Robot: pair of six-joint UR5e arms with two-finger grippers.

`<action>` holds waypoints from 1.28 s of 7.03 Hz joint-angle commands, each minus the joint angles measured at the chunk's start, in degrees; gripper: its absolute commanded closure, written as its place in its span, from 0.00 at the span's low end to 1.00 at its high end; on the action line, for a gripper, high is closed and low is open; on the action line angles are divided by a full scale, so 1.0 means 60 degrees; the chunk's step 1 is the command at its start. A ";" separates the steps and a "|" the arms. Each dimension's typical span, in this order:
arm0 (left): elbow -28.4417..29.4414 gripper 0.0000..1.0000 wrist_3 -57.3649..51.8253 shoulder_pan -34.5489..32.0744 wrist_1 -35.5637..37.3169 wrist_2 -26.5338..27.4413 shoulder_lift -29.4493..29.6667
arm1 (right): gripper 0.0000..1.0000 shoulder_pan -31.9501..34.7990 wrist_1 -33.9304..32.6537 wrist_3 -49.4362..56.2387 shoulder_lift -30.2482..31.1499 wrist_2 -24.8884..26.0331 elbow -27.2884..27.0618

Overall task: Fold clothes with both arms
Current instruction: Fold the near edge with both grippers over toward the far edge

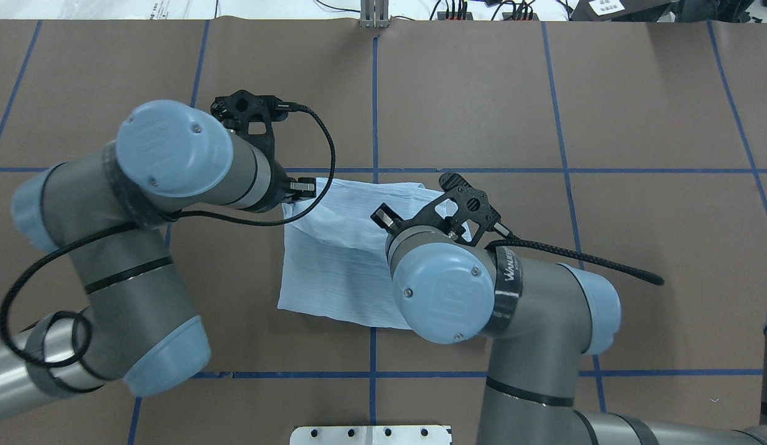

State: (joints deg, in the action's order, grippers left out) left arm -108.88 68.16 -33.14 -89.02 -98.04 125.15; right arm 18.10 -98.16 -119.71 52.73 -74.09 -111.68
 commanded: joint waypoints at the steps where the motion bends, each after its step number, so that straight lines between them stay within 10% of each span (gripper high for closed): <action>1: 0.2870 1.00 -0.0080 -0.0234 -0.2220 0.0471 0.0657 | 1.00 0.0613 0.1455 0.0628 -0.0262 -0.0015 0.2037; 6: 0.4699 1.00 -0.0095 -0.0234 -0.3474 0.0592 0.1012 | 1.00 0.0953 0.2913 0.1156 -0.0630 -0.0044 0.4185; 7: 0.4641 0.28 -0.0095 -0.0249 -0.3489 0.0592 0.0954 | 0.01 0.0953 0.2913 0.2187 -0.0630 -0.0044 0.4185; 8: 0.4437 0.00 -0.0167 -0.0263 -0.3706 0.0549 0.0852 | 0.00 0.1098 0.2928 0.2661 -0.0688 -0.0204 0.4098; 9: 0.3739 0.00 -0.0502 -0.0293 -0.3621 0.0490 0.0619 | 0.00 0.1477 0.2928 0.2855 -0.0688 -0.1119 0.3967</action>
State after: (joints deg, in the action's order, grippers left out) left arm -82.79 66.84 -34.72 -110.71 -94.74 130.18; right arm 24.93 -80.64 -105.07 48.71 -76.25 -87.12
